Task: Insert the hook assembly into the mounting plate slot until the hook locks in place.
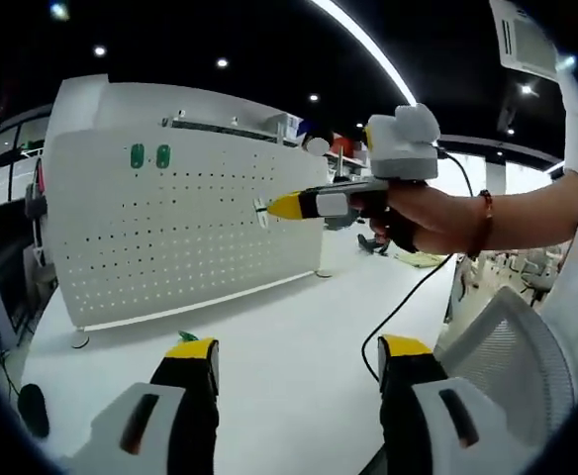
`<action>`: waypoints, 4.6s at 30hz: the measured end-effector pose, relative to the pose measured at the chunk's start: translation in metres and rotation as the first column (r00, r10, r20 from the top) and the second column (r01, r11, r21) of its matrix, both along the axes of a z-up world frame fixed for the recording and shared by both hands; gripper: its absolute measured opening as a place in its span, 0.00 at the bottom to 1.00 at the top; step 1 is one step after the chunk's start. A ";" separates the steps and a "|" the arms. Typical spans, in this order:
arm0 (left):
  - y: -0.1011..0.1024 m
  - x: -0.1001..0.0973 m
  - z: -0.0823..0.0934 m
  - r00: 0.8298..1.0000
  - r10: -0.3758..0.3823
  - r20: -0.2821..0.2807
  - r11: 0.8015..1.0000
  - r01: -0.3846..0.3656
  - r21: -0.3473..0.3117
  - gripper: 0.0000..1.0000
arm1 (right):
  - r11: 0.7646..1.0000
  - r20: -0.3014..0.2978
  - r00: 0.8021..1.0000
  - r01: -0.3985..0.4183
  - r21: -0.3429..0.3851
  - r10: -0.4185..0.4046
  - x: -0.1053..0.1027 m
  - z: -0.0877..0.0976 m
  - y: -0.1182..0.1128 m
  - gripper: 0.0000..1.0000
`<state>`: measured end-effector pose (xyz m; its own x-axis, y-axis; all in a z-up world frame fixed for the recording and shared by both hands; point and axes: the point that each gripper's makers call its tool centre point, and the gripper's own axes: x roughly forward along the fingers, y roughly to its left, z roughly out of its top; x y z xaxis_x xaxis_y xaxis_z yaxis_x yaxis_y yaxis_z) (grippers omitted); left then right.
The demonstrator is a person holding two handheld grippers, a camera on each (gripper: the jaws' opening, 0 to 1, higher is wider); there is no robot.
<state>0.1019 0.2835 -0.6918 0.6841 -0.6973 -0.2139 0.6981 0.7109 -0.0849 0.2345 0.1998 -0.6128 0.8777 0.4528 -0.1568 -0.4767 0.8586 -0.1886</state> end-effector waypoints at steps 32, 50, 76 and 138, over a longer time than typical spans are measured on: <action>-0.007 -0.005 0.006 1.000 -0.018 0.018 1.000 0.018 -0.004 0.69 | 0.999 0.060 0.997 0.038 0.036 -0.040 0.043 0.040 0.007 0.01; 0.000 -0.003 0.012 0.999 -0.026 0.029 1.000 0.026 0.006 0.69 | 0.998 0.094 0.994 0.054 0.035 -0.057 0.073 0.066 0.017 0.01; 0.007 -0.004 0.009 1.000 -0.014 0.028 1.000 0.014 0.005 0.70 | 0.995 0.103 0.990 0.090 0.047 -0.095 0.104 0.085 0.018 0.01; 0.036 0.008 0.005 1.000 0.024 0.015 0.999 -0.024 -0.021 0.70 | 0.966 0.118 0.968 0.205 0.155 -0.224 0.173 0.108 0.024 0.00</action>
